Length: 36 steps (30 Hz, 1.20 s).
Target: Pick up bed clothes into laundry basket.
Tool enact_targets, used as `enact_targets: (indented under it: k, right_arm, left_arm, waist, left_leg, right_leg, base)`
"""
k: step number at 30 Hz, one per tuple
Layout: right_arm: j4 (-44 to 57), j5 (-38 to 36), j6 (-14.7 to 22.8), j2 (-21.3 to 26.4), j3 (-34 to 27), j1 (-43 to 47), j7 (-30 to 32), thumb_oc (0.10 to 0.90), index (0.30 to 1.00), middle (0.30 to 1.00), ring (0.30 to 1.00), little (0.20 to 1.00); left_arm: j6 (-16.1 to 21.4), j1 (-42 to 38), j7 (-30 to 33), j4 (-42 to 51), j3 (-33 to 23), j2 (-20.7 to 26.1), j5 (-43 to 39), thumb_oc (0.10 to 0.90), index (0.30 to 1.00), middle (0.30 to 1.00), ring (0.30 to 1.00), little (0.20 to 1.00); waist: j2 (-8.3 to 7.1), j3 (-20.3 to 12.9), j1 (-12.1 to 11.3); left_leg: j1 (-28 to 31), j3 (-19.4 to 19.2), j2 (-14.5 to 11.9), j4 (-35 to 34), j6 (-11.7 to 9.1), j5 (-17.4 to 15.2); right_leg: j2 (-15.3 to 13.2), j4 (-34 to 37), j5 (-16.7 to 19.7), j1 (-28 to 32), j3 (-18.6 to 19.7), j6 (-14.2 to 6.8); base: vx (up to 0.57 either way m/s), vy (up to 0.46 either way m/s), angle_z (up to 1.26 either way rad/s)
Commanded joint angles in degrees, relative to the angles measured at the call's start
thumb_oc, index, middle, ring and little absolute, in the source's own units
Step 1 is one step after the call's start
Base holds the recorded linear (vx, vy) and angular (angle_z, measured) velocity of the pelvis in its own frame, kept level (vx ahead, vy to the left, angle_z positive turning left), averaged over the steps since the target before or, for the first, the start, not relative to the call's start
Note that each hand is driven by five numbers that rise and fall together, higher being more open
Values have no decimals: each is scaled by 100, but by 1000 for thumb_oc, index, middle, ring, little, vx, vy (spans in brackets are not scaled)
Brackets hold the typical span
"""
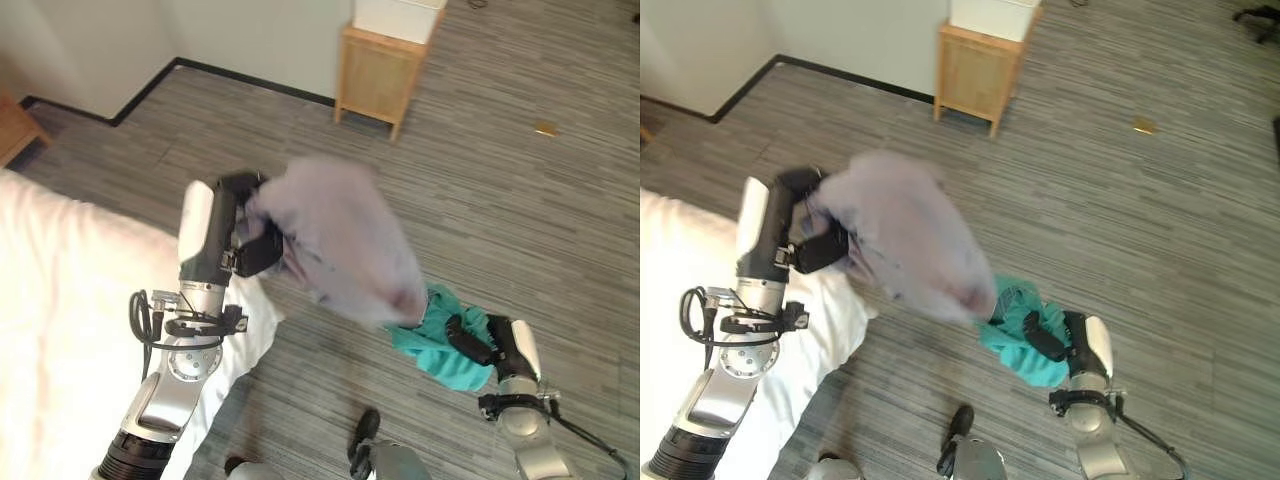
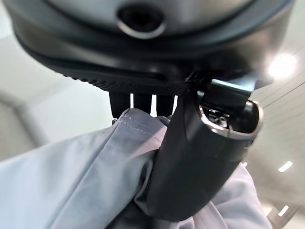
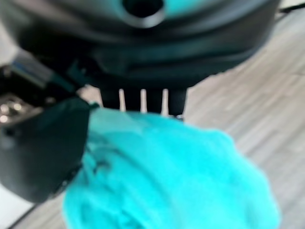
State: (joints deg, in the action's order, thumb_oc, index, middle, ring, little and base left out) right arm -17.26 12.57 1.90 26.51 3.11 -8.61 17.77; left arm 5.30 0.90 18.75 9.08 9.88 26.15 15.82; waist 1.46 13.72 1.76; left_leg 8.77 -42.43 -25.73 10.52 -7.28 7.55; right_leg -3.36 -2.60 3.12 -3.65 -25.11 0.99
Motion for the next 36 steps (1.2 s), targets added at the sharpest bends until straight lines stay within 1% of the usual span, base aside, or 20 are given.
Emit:
enact_targets:
  k: [1,2,4,8,10,12,16,17,18,19,21,23,24,26,27,29,30,31,33,36]
  right_arm:
    - [799,485,530,762,-31,580,58,400,300,300,300,300]
    - [783,484,537,768,-27,597,63,400,300,300,300,300]
    - [649,375,580,945,59,841,29,400,300,300,300,300]
    - [754,224,505,1155,-23,1058,36,400,300,300,300,300]
    - [830,254,462,1144,-40,1032,31,400,300,300,300,300]
    - [868,315,440,1181,-63,985,5,400,300,300,300,300]
    - [1082,478,378,1098,-72,908,-63,400,300,300,300,300]
    - [1101,665,391,987,-4,786,-109,400,300,300,300,300]
    - [1113,753,374,896,-5,698,-83,400,300,300,300,300]
    - [1116,759,372,884,-10,696,-81,400,300,300,300,300]
    - [1087,869,303,886,46,766,-77,400,300,300,300,300]
    - [1085,936,246,879,89,951,-31,400,300,300,300,300]
    - [1140,860,259,894,28,992,26,400,300,300,300,300]
    - [1215,830,255,909,-66,954,25,400,300,300,300,300]
    - [1255,813,275,895,-140,933,70,400,300,300,300,300]
    - [1404,809,290,872,-303,862,75,400,300,300,300,300]
    - [1474,874,281,855,-429,797,123,400,300,300,300,300]
    - [1487,880,276,850,-429,785,120,400,300,300,300,300]
    - [1634,1021,248,917,-577,811,193,400,300,300,300,300]
    - [1766,1227,215,981,-668,830,258,400,300,300,300,300]
  left_arm:
    - [212,-68,175,-20,-143,-142,-141,400,300,300,300,300]
    - [218,-79,176,-29,-145,-149,-140,400,300,300,300,300]
    - [181,-99,160,-269,-72,-138,-21,400,300,300,300,300]
    - [290,221,-166,-16,-155,-335,-422,400,300,300,300,300]
    - [302,464,-347,29,-89,-469,-705,400,300,300,300,300]
    - [270,641,-420,-5,-138,-518,-785,400,300,300,300,300]
    - [114,786,-460,-165,-221,-499,-743,400,300,300,300,300]
    - [34,812,-485,-313,-187,-455,-658,400,300,300,300,300]
    - [31,761,-495,-425,-115,-392,-604,400,300,300,300,300]
    - [39,752,-490,-437,-111,-383,-604,400,300,300,300,300]
    - [-32,612,-436,-532,13,-275,-571,400,300,300,300,300]
    - [-86,414,-382,-533,49,-103,-549,400,300,300,300,300]
    - [-82,270,-358,-471,74,-13,-555,400,300,300,300,300]
    - [-69,207,-381,-428,63,-26,-575,400,300,300,300,300]
    - [-58,135,-375,-432,76,-28,-562,400,300,300,300,300]
    - [-22,77,-402,-410,50,-64,-522,400,300,300,300,300]
    - [1,81,-423,-404,21,-115,-516,400,300,300,300,300]
    - [2,88,-426,-405,18,-114,-515,400,300,300,300,300]
    - [34,70,-448,-408,-157,-138,-431,400,300,300,300,300]
    - [48,80,-414,-458,-308,-101,-296,400,300,300,300,300]
  waist:
    - [-105,72,-683]
    - [-102,78,-679]
    - [-75,121,-806]
    - [-14,293,-1075]
    - [43,266,-1301]
    - [82,219,-1491]
    - [-103,57,-1678]
    - [-313,-119,-1734]
    - [-532,-158,-1664]
    - [-537,-182,-1700]
    - [-709,-119,-1505]
    - [-496,3,-1292]
    - [-273,203,-962]
    - [-191,247,-746]
    - [-154,315,-564]
    - [-125,352,-269]
    - [-209,364,-89]
    - [-170,357,-69]
    - [-244,289,96]
    - [-181,232,238]
  left_leg:
    - [-1068,3216,958,-567,21,-343]
    - [-1097,3218,965,-536,39,-345]
    - [-1197,3606,1382,-315,143,-619]
    - [-2116,3433,1997,61,342,-541]
    - [-2570,3283,2175,-121,346,-242]
    - [-2867,3020,2108,-742,313,4]
    - [-3011,2942,2101,-1305,422,147]
    - [-2953,3150,2247,-1293,608,459]
    - [-2834,3128,2454,-1315,722,415]
    - [-2861,3098,2437,-1312,737,424]
    - [-2431,3093,2699,-1265,919,76]
    - [-1723,3103,2567,-1345,1038,-299]
    - [-1119,3363,2529,-1462,1087,-612]
    - [-918,3510,2526,-1491,1068,-729]
    - [-613,3631,2521,-1552,1028,-908]
    - [-300,3821,2437,-1552,874,-1155]
    - [17,3975,2481,-1552,768,-1392]
    - [39,3996,2430,-1552,756,-1434]
    - [581,4149,2363,-1552,529,-1877]
    - [995,4230,2147,-1552,384,-2159]
  right_leg:
    - [-763,460,-880,1229,688,-924]
    - [-773,461,-857,1215,688,-928]
    - [-707,523,-899,1319,890,-881]
    - [-579,472,-1226,1550,948,-699]
    - [-381,483,-1526,1804,1086,-694]
    - [-299,528,-1788,2149,1227,-715]
    - [-462,516,-2073,2648,1388,-938]
    - [-589,156,-1785,2754,1498,-1056]
    - [-775,-456,-1382,2575,1476,-1242]
    - [-780,-454,-1357,2530,1512,-1256]
    - [-978,-1777,-80,2084,1687,-1599]
    - [-1182,-2996,830,1331,1633,-1599]
    - [-1165,-3407,263,436,1640,-1459]
    - [-1076,-3429,0,131,1547,-1414]
    - [-915,-3251,-384,-300,1457,-1270]
    - [-783,-2541,-575,-656,1253,-1186]
    - [-657,-1690,-514,-1041,1300,-1108]
    - [-609,-1614,-521,-969,1256,-1107]
    - [-666,27,67,-1275,949,-1179]
    - [-663,624,433,-1470,742,-1299]
  base:
    - [136,-269,-305]
    - [188,-295,-294]
    - [194,-219,-149]
    - [256,-200,-30]
    - [461,-110,-34]
    - [596,-51,29]
    - [716,-8,42]
    - [837,88,10]
    - [833,100,9]
    - [480,107,-4]
    - [541,140,-26]
    - [745,166,-43]
    - [685,112,-29]
    - [569,-18,28]
    - [668,-130,65]
    - [702,-227,89]
    - [599,-218,107]
    - [873,-384,97]
    - [705,-320,81]
    - [688,-315,55]
